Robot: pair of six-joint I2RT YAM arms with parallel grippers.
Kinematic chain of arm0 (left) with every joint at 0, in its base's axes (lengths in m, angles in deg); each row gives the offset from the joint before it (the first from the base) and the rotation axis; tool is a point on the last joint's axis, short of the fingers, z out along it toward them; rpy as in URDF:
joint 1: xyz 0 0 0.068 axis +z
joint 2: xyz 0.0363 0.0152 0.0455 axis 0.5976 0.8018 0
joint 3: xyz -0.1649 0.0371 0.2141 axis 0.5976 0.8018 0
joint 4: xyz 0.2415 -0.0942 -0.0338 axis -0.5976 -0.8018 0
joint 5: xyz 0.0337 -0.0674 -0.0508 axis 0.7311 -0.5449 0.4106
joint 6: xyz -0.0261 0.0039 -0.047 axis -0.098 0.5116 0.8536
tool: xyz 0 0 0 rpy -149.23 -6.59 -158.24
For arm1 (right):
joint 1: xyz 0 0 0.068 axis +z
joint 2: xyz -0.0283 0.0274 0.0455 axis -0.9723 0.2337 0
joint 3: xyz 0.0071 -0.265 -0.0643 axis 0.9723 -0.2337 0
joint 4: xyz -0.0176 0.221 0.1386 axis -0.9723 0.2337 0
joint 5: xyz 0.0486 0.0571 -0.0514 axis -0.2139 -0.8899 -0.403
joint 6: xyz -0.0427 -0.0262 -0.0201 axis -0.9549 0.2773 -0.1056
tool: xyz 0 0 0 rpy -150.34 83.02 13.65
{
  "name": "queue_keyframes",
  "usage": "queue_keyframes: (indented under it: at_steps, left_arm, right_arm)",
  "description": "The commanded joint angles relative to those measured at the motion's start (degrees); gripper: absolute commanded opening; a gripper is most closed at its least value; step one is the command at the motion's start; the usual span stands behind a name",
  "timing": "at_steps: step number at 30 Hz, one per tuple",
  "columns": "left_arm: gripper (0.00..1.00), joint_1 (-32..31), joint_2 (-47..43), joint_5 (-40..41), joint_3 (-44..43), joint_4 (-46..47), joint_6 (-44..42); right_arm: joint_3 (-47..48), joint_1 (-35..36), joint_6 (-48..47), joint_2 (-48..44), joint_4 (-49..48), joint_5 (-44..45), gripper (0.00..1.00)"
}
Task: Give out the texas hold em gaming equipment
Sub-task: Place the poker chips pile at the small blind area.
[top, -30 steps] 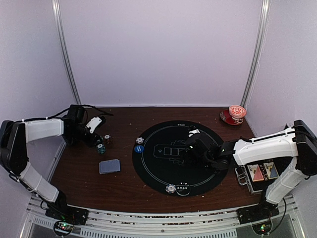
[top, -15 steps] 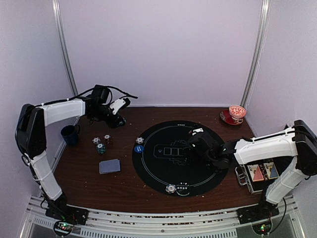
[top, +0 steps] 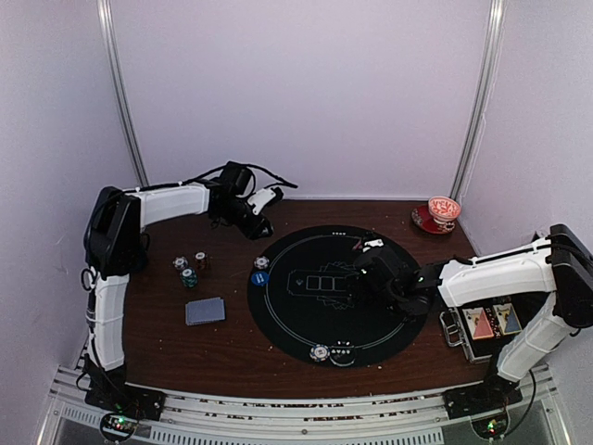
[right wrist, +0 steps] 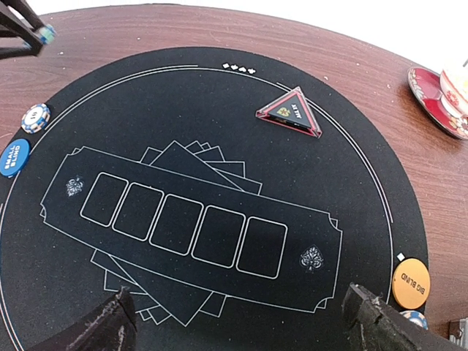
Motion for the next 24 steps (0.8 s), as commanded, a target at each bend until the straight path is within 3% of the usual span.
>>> queue_keyframes:
  at_steps: [1, 24]
  left_arm:
    - [0.3, -2.5, 2.69, 0.31, -3.64, -0.64, 1.64]
    - [0.3, -4.33, 6.33, 7.86, 0.4, 3.46, 6.17]
  right_arm:
    - [-0.88, -0.29, 0.47, -1.53, -0.31, 1.92, 1.0]
    - [-0.97, -0.31, 0.21, -1.45, -0.78, 1.42, 1.0]
